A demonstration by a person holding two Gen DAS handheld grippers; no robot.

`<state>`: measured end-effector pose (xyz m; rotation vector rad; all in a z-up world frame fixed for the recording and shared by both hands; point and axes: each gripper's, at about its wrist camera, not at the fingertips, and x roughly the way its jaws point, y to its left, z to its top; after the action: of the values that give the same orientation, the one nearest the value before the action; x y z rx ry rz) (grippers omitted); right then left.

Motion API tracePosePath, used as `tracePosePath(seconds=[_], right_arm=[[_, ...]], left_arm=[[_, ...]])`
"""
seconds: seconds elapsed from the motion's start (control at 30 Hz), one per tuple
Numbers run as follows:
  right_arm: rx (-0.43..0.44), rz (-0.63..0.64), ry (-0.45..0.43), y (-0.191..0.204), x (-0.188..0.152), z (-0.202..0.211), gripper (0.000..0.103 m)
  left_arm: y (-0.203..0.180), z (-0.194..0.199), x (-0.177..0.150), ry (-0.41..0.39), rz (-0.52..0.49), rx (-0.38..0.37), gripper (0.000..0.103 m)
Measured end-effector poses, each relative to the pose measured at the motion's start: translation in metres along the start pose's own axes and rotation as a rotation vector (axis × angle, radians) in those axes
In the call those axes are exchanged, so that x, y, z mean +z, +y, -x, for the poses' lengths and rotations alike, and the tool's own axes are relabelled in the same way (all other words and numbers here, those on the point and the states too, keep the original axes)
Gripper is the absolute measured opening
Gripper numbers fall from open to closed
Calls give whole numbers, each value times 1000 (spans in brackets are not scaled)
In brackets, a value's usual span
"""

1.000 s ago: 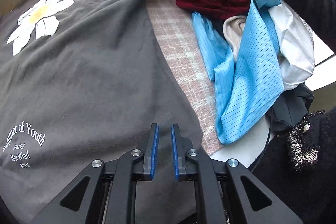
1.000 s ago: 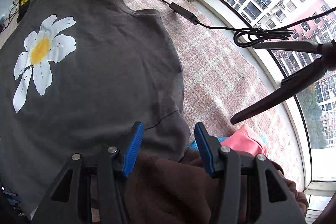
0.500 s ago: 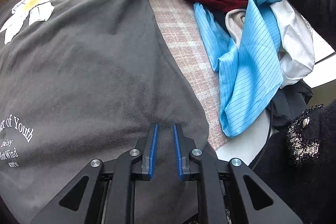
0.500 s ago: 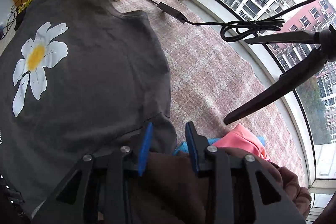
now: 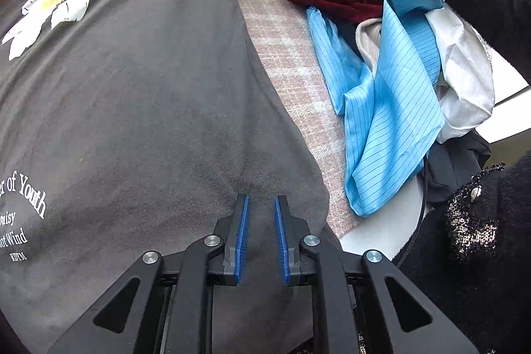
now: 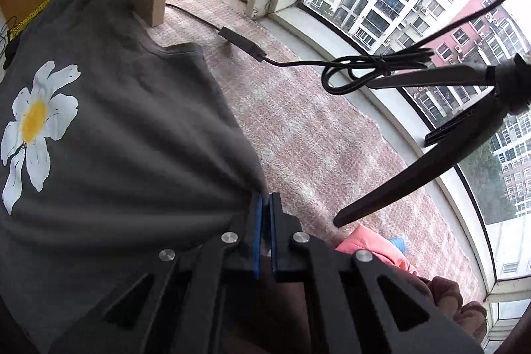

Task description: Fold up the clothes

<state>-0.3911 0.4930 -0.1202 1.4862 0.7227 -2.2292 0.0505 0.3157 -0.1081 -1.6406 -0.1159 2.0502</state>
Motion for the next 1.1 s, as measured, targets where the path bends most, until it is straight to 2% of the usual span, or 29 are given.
tracePosePath(seconds=[0.1,0.17,0.23,0.33,0.4,0.47,0.5,0.53,0.6,0.7,0.83,0.9,0.93,1.0,1.1], right_arm=[[-70,102,-30,23,-2,0,4],[-77,97,-30,25,-1,10,6],[-85,75,-37,24,0,23,21],[-100,48,-91,25,-7,62,25],[-48,55,-127,40,-14,89,26],[13,48,-163,59,-33,116,33],[43,43,-181,68,-44,129,41],[72,29,-194,77,-56,140,44],[127,-8,-214,92,-84,158,44],[205,-68,-226,114,-127,179,44],[289,-162,-211,154,-190,196,44],[306,-217,-196,175,-222,203,44],[312,-248,-186,187,-237,206,44],[326,-316,-170,210,-268,213,44],[335,-461,-166,236,-315,222,44]], left_arm=[[0,0,-2,-3,7,-7,15],[0,1,-3,-3,1,-10,16],[-1,0,-4,-5,-1,-17,18],[-4,-1,-6,-11,-6,-24,22],[-7,0,-8,-3,-8,-16,22],[-4,-12,11,-6,18,-10,22],[-2,-8,10,-23,37,-5,22],[5,5,0,-44,58,3,22],[17,24,-24,-88,116,35,23],[73,71,-60,-143,250,130,25],[167,124,-127,-178,420,377,33],[222,147,-166,-181,487,453,33],[244,154,-182,-181,511,462,33],[274,151,-194,-181,528,462,33],[300,152,-194,-190,471,426,33]])
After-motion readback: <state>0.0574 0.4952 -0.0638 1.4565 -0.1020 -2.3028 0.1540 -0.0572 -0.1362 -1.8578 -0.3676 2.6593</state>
